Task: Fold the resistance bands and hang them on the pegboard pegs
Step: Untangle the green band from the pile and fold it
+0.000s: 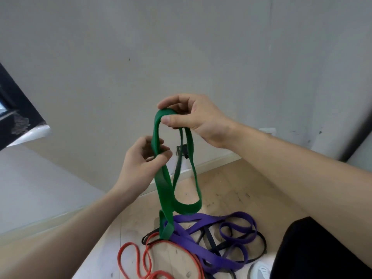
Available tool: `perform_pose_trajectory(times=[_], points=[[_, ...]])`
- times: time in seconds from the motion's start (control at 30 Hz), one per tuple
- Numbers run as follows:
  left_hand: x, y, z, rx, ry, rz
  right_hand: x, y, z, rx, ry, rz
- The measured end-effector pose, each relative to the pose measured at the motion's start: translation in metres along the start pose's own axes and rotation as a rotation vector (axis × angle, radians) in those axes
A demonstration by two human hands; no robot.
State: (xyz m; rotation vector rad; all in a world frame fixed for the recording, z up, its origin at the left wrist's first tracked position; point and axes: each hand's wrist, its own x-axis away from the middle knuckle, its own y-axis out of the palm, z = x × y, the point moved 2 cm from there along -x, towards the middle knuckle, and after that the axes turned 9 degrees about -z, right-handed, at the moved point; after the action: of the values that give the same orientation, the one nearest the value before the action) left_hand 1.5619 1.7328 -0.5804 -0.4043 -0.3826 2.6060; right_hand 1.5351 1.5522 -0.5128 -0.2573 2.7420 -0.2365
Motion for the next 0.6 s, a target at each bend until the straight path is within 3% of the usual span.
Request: perform_pose_trajectory(times=[0.3, 0.47, 0.6], points=[[-0.002, -0.037, 0.003, 0.022, -0.021, -0.043, 0.004, -0.019, 0.016, -0.028, 0.092, 0.039], [0.0, -0.051, 0.015, 0.162, 0.016, -0.023, 0.012, -0.024, 0.03, 0.171, 0.313, -0.267], [0.003, -0.044, 0.02, 0.179, 0.036, -0.078, 0.015, 0.005, 0.043, 0.133, 0.391, -0.437]])
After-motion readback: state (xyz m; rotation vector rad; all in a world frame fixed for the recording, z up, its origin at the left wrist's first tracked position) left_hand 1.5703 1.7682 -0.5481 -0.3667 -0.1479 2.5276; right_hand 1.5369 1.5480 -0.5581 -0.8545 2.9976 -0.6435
